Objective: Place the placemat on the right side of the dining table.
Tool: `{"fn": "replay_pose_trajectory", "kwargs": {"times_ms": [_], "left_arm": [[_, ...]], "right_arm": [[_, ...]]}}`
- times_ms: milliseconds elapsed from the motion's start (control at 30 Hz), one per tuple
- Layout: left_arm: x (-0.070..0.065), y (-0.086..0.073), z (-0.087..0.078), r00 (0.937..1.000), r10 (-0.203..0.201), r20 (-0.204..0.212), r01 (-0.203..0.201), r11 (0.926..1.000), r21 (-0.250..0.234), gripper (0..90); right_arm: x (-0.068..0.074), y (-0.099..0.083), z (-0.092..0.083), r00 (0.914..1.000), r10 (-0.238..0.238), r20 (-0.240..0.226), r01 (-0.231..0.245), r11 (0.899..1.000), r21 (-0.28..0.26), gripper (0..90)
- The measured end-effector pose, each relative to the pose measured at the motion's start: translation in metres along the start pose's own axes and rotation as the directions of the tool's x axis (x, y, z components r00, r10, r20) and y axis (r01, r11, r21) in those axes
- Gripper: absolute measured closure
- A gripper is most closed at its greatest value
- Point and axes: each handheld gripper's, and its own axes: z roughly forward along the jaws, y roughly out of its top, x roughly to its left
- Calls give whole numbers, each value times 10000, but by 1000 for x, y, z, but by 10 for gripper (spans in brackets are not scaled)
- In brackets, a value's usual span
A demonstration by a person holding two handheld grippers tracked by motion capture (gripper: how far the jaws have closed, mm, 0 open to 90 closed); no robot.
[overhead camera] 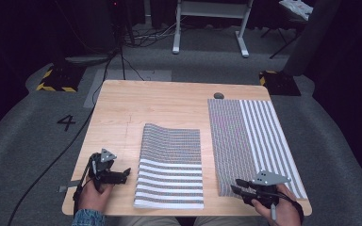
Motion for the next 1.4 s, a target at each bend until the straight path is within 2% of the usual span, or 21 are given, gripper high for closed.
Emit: {"fn": "replay_pose_trajectory", "kwargs": {"times_ms": [67, 100, 133, 267, 333, 467, 500, 533, 600, 767, 800, 900, 1000, 1033, 1100, 1167, 1233, 1267, 1300, 1367, 1400], "left_arm": [[0, 0, 0, 10000, 1, 0, -1, 10000, 1, 2], [0, 0, 0, 10000, 3, 0, -3, 10000, 1, 2], [0, 0, 0, 10000, -2, -2, 2, 10000, 0, 2], [0, 0, 0, 10000, 3, 2, -3, 10000, 5, 2], [0, 0, 0, 10000, 3, 2, -3, 10000, 3, 2], [0, 0, 0, 10000, 2, 0, -2, 10000, 2, 2], [0, 0, 0, 10000, 5, 0, -5, 10000, -4, 2], [0, 0, 0, 10000, 5, 0, -5, 10000, -4, 2], [0, 0, 0, 10000, 6, 0, -6, 10000, -3, 2], [0, 0, 0, 10000, 7, -2, -7, 10000, -2, 2], [0, 0, 0, 10000, 9, -1, -9, 10000, -4, 2], [0, 0, 0, 10000, 1, 6, -1, 10000, -4, 2], [0, -1, 0, 9999, -58, 118, 58, 10000, 5, 2], [0, -1, -1, 10000, -42, 69, 42, 10000, -1, 2], [-1, -2, -2, 10000, -47, 12, 47, 10000, 17, 2], [-1, -2, -2, 10000, -42, -12, 42, 10000, 38, 2], [-1, -3, -2, 9999, -84, 68, 84, 10000, 38, 2], [-1, -3, -2, 10000, -75, 32, 75, 10000, 40, 2], [-1, -3, -2, 10000, -77, 61, 76, 10000, 28, 2], [-1, -3, -2, 9999, -84, 63, 83, 10000, 37, 2], [-1, -3, -2, 9999, -80, 64, 80, 10000, 37, 2]], "right_arm": [[-4, -1, 4, 9998, -130, 161, 124, 9992, 376, 823], [-4, -3, 12, 9996, -203, 205, 187, 9968, 779, 861], [-4, -4, 16, 9996, -239, 175, 221, 9950, 974, 865], [-2, -7, 26, 9986, -429, 321, 381, 9898, 1375, 847], [-1, -10, 32, 9975, -643, 303, 582, 9834, 1719, 783], [1, -11, 32, 9953, -782, 575, 683, 9852, 1574, 734], [2, -13, 32, 9943, -638, 859, 513, 9888, 1402, 666], [2, -13, 32, 9943, -638, 859, 513, 9888, 1402, 666], [2, -17, 32, 9910, -474, 1249, 333, 9930, 1131, 568], [-3, -20, 31, 9898, -226, 1407, 92, 9954, 950, 464], [-3, -19, 30, 9920, -62, 1265, -17, 9980, 625, 413], [-1, -15, 27, 9940, 69, 1091, -104, 9994, 315, 406], [5, -1, 23, 9976, -118, 686, 133, 9997, -207, 385], [5, -1, 23, 9976, -118, 686, 133, 9997, -207, 385], [15, 10, 26, 9998, -96, 180, 108, 9975, -694, 375], [19, 14, 28, 9999, -121, 36, 123, 9966, -816, 370], [26, 19, 37, 9994, -305, -144, 289, 9946, -994, 361], [35, 24, 47, 9981, -498, -369, 458, 9937, -1019, 354], [35, 24, 47, 9981, -498, -369, 458, 9937, -1019, 354], [46, 27, 59, 9952, -745, -639, 675, 9921, -1056, 347], [57, 30, 71, 9927, -828, -877, 734, 9917, -1054, 339]]}}
